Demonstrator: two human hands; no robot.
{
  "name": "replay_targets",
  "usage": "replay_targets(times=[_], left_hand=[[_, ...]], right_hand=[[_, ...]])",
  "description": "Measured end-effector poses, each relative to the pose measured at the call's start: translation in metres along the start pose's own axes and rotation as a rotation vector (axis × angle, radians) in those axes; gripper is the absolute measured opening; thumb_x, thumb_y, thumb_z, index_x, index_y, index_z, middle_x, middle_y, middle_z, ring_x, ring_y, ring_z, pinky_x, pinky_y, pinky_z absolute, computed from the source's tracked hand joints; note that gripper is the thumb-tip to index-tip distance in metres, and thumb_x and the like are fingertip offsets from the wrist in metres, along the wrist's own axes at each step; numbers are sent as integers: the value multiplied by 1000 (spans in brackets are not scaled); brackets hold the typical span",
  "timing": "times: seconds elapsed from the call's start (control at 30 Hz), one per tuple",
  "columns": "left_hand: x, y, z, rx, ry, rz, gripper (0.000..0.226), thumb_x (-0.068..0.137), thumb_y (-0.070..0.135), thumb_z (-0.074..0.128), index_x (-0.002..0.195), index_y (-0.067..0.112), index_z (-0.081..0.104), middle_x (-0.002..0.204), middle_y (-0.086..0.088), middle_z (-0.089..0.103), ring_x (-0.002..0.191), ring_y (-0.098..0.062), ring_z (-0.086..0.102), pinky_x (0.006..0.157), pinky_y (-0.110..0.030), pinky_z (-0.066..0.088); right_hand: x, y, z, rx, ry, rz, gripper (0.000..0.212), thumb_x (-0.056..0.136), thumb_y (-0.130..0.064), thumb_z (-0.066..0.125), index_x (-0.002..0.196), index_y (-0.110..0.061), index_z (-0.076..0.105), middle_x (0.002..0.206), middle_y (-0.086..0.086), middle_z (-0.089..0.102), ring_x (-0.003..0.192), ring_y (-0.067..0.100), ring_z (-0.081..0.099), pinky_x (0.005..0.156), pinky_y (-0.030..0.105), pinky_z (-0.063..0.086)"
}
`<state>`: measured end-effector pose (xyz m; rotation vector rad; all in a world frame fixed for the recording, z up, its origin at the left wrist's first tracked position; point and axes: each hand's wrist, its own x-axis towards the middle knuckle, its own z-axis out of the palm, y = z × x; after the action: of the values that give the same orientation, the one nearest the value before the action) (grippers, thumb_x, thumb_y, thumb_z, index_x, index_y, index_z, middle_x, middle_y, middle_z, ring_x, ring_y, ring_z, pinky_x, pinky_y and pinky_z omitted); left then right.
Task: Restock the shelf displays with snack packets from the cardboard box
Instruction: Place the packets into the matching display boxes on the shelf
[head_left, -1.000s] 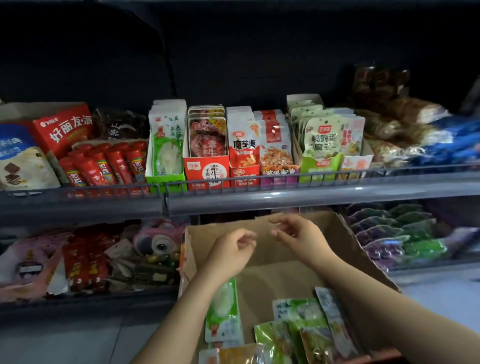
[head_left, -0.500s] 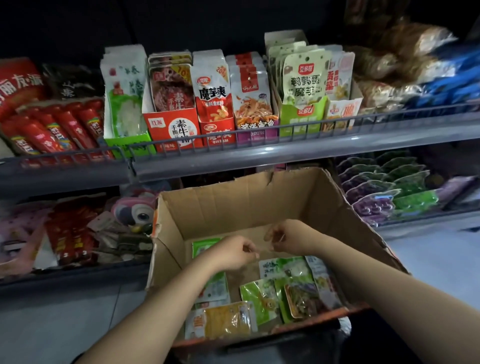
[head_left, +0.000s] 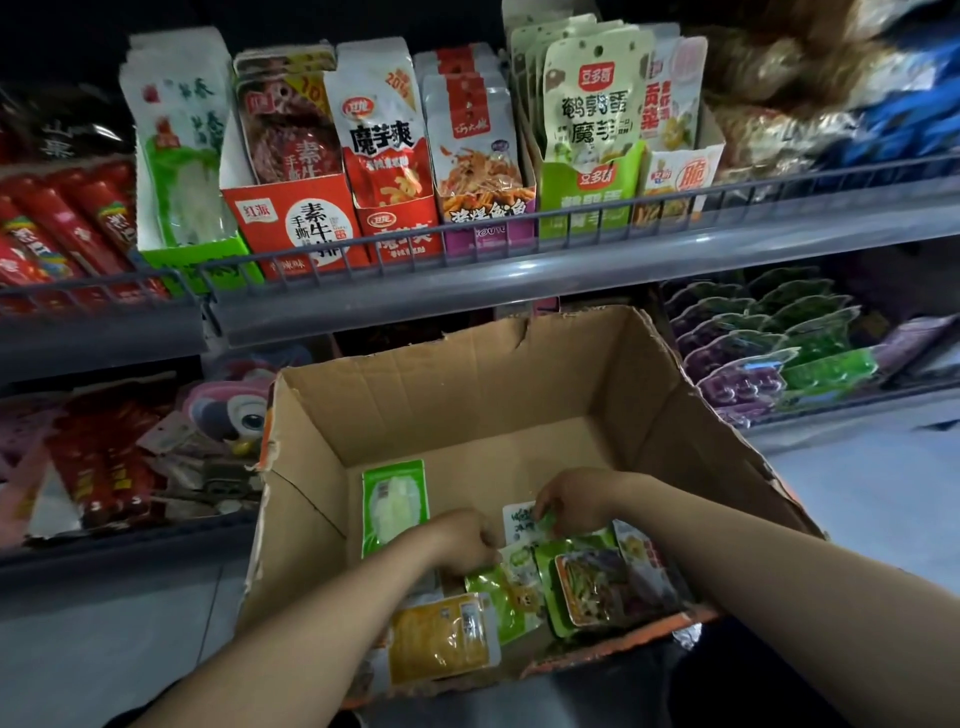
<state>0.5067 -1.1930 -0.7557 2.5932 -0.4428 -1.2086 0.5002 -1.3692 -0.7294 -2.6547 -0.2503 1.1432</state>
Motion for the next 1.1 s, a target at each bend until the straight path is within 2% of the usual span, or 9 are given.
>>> replay_targets(times=[0.3,0.4,0.5,0.57,0.63,0.77,0.87,0.97,1.1], left_hand=[[7,-3,9,-246,135,-73,5,84,21,70,79,18,70,106,-3,70,100,-15,62,87,-22,46],[1,-1,-5,-290,220,-70,9,90,18,63,88,16,72,106,-2,69,100,-14,60,82,-20,43],[-9,2,-23,-296,335,-39,13,92,16,58,89,16,71,102,1,68,78,-9,57,64,-19,42],[-16,3,-34,-286,430,3,10,91,18,61,86,17,70,96,4,67,80,-9,58,68,-21,43],[-20,2,-45,-295,507,46,11,89,20,64,78,22,68,90,6,66,86,-11,59,74,-23,42],[-31,-2,-65,-374,585,54,12,88,19,65,77,22,66,83,4,67,79,-12,60,67,-23,41],[-38,-2,-75,-557,620,88,16,88,13,64,74,20,64,76,2,65,72,-13,58,65,-22,41],[-46,4,-82,-761,678,154,23,88,4,62,70,18,62,69,2,62,64,-9,54,60,-17,40],[-59,20,-86,-947,773,217,21,90,2,58,73,14,62,70,1,62,58,-1,55,52,-6,39]], right_hand=[[5,3,2,10,-24,-8,44,89,-29,62,132,-24,54,133,3,54,111,23,57,95,32,48],[1,1,-5,80,56,-7,41,90,-24,61,130,-19,55,130,3,57,105,21,59,79,24,47],[-3,3,-11,62,193,34,33,91,-25,58,122,-15,60,125,5,60,112,22,56,85,26,45],[-5,4,-17,96,267,70,28,91,-26,57,115,-13,63,116,8,63,106,24,59,83,28,47],[-5,7,-24,189,323,71,27,91,-30,59,108,-9,63,107,9,66,99,24,61,78,29,48],[-13,8,-41,584,439,-3,18,87,-33,66,80,-16,63,75,-7,66,69,6,62,58,18,45],[-17,6,-50,945,525,-54,19,85,-29,69,85,-10,68,74,-1,71,61,6,65,58,22,50],[-25,3,-62,1098,561,-103,11,86,-22,68,83,-12,67,71,3,69,48,3,58,48,17,42],[-41,5,-82,1221,562,-171,18,79,-12,74,95,-8,66,87,14,71,63,16,62,56,23,50]])
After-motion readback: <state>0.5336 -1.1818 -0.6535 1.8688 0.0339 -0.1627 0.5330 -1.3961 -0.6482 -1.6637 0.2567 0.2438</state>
